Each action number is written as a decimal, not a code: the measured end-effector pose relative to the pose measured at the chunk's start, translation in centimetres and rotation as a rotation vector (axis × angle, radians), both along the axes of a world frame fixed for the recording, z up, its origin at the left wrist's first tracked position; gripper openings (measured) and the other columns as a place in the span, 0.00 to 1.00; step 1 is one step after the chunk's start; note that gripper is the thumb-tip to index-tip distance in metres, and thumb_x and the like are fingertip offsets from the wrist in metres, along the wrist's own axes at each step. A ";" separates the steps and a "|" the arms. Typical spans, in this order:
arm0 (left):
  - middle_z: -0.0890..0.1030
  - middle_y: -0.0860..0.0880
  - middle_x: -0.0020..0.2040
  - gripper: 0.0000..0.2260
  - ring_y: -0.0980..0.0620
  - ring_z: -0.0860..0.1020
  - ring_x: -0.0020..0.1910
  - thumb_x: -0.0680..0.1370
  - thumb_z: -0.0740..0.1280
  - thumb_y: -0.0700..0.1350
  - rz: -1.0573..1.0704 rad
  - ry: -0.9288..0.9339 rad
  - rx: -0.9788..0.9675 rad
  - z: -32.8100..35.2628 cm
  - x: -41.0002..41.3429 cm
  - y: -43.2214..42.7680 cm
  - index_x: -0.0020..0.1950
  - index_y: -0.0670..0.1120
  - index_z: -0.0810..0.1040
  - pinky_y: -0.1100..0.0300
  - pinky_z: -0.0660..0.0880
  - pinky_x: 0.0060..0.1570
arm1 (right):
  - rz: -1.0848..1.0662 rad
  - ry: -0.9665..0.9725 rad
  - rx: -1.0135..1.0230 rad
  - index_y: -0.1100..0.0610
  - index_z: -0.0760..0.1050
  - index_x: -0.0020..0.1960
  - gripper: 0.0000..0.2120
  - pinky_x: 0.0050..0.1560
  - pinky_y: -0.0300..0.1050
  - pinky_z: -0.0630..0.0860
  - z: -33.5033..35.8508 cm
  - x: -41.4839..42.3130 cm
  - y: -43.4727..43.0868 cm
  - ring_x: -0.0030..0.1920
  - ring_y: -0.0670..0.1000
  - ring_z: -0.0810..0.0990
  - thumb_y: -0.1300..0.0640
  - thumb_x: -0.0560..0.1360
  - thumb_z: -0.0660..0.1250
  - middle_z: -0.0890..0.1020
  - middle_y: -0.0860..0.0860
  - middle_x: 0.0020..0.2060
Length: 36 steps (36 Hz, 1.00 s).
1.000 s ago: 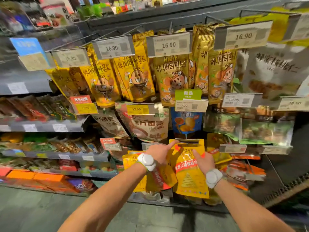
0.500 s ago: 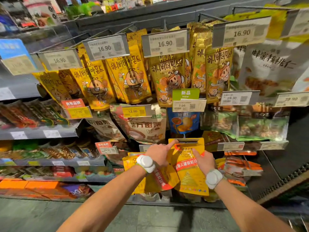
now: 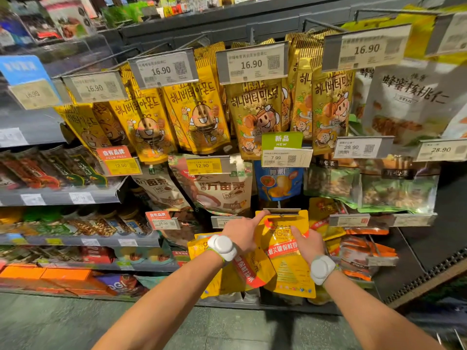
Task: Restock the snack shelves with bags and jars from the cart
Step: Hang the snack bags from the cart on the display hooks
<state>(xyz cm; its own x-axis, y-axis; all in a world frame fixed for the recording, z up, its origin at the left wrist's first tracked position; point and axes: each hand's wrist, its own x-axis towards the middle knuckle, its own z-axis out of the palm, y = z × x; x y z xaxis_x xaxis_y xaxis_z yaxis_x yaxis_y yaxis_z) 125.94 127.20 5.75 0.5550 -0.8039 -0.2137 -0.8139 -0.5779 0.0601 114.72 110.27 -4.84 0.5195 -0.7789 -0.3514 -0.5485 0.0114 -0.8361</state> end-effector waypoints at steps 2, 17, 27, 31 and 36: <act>0.74 0.48 0.42 0.40 0.41 0.80 0.42 0.76 0.68 0.45 0.002 0.012 -0.008 -0.3 -0.1 0.0 0.79 0.60 0.47 0.47 0.81 0.41 | 0.011 0.040 0.016 0.60 0.77 0.48 0.24 0.44 0.49 0.72 -0.7 0.1 -0.1 0.47 0.59 0.78 0.37 0.76 0.67 0.80 0.56 0.43; 0.82 0.47 0.59 0.17 0.43 0.78 0.60 0.76 0.71 0.51 0.452 0.572 -0.273 -8.4 -6.5 -3.3 0.65 0.54 0.76 0.54 0.75 0.54 | 0.162 0.006 0.383 0.63 0.71 0.70 0.29 0.66 0.57 0.72 -1.2 -7.4 -2.2 0.55 0.61 0.80 0.40 0.82 0.58 0.81 0.62 0.56; 0.84 0.52 0.47 0.08 0.45 0.83 0.49 0.76 0.71 0.49 0.629 0.871 -0.643 -11.0 -10.9 -11.7 0.48 0.59 0.74 0.46 0.79 0.52 | 0.115 -0.365 0.645 0.52 0.75 0.68 0.47 0.67 0.61 0.73 -2.5 -15.1 -6.2 0.62 0.56 0.81 0.38 0.54 0.84 0.83 0.52 0.61; 0.81 0.54 0.43 0.07 0.47 0.82 0.45 0.79 0.71 0.44 0.619 0.914 -0.685 -8.1 -12.9 -13.3 0.51 0.52 0.74 0.56 0.74 0.42 | 0.152 -0.358 0.540 0.54 0.76 0.68 0.41 0.69 0.61 0.71 -2.8 -16.9 -7.5 0.63 0.55 0.81 0.39 0.59 0.82 0.83 0.51 0.61; 0.79 0.51 0.51 0.25 0.46 0.80 0.53 0.72 0.76 0.40 0.672 0.947 -0.708 -7.5 -13.2 -15.8 0.58 0.57 0.65 0.49 0.78 0.54 | 0.126 -0.262 0.392 0.54 0.79 0.64 0.37 0.67 0.61 0.73 -4.0 -18.3 -9.7 0.60 0.53 0.82 0.36 0.61 0.79 0.85 0.48 0.57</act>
